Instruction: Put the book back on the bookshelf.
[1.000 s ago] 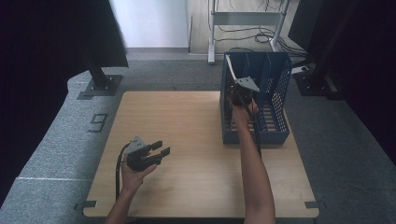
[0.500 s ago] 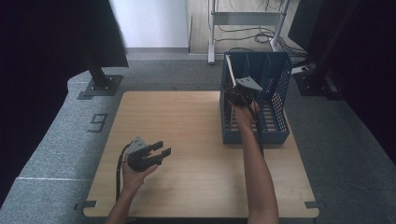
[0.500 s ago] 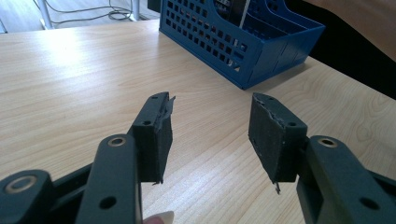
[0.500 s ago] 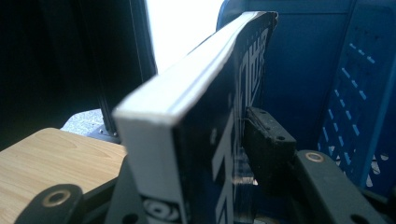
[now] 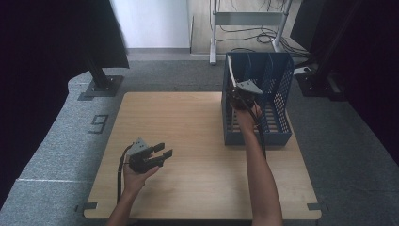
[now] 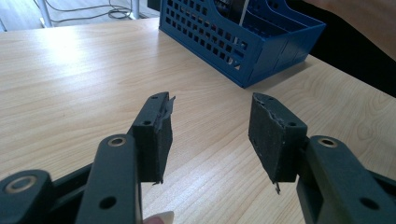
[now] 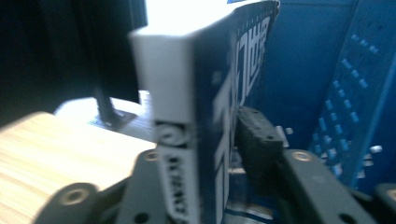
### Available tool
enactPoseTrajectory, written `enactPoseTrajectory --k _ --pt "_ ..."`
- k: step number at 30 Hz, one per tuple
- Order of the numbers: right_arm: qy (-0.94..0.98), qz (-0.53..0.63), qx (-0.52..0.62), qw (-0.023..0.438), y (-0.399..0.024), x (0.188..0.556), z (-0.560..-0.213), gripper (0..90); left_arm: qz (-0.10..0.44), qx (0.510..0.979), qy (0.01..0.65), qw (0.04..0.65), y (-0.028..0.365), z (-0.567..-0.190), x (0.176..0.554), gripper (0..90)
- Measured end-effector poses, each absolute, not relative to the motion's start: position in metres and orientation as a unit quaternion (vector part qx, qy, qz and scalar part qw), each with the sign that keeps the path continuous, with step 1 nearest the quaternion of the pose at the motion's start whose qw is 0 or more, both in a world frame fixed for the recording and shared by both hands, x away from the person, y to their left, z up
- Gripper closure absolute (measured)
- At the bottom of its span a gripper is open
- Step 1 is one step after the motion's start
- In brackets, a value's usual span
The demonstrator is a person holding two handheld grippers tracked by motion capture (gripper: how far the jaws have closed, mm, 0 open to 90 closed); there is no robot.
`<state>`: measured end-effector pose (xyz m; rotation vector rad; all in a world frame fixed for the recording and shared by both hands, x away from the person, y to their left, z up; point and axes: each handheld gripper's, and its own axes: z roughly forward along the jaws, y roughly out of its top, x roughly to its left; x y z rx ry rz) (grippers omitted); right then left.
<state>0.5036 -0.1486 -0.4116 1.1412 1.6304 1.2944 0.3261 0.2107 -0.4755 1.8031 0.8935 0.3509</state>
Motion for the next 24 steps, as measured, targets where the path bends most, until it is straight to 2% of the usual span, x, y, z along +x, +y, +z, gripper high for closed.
enactPoseTrajectory --k 4,9,16,24 --pt "0.64 0.499 0.43 0.396 -0.142 0.5 -0.405 69.9 0.146 0.754 0.373 0.521 0.21 -0.476 0.326 49.1" --pt "0.638 0.496 0.436 0.395 -0.141 0.5 -0.399 71.8 0.146 0.753 0.373 0.522 0.21 -0.476 0.326 49.0" --pt "0.647 0.499 0.438 0.375 -0.145 0.499 -0.4 66.2 0.146 0.755 0.372 0.521 0.209 -0.476 0.326 49.0" --pt "0.644 0.51 0.443 0.359 -0.149 0.499 -0.404 54.1 0.145 0.754 0.374 0.52 0.21 -0.476 0.327 49.0"
